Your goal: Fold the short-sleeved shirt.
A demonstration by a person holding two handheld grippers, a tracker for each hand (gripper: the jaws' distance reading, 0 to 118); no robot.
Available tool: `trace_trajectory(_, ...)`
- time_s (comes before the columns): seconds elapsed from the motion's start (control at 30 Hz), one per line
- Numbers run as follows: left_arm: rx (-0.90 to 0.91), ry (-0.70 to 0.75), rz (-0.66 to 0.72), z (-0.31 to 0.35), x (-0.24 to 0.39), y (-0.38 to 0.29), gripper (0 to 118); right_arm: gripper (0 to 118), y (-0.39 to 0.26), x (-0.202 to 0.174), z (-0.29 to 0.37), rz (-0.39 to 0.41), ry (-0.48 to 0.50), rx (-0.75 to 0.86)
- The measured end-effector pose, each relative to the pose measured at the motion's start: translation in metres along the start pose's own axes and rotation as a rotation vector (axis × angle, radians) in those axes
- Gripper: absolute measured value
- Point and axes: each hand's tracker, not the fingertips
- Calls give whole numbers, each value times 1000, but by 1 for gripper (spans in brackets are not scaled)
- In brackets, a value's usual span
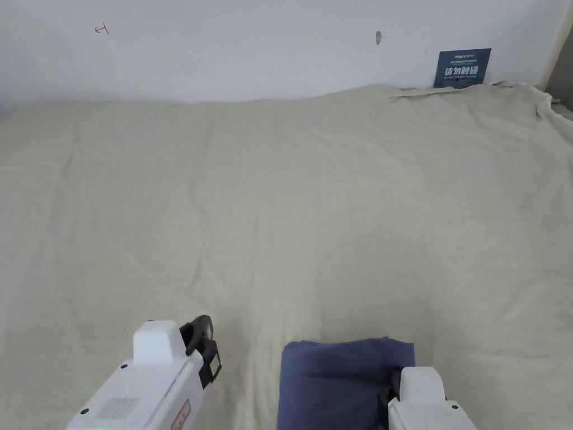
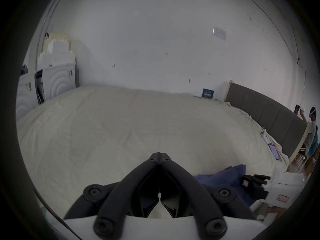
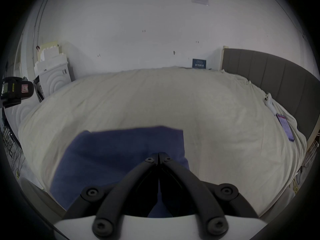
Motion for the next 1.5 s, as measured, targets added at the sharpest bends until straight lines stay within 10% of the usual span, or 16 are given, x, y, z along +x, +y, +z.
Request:
trace_trajectory(0.3,-252,-132,64,-29,13,-28,11,0,-15,7,-10,-37,4,12)
trace_trajectory(0.5,-481,-262,129,-60,22,-36,88,0,-15,10,-11,-39,16,2)
trace_trajectory(0.6,-537,-332,158,-74,23,-41,97,0,-15,11,-11,-37,21,1)
trace_trajectory(0.87,-674,-378,162,-104,32,-46,93,0,-13,12,-11,-34,33,-12)
trace_trajectory(1.23,-717,-479,191,-116,34,-44,25,0,-9,14,-11,-31,44,-23)
trace_trajectory(1.5,-647,-469,121,-99,38,-24,18,0,21,22,15,-17,81,36)
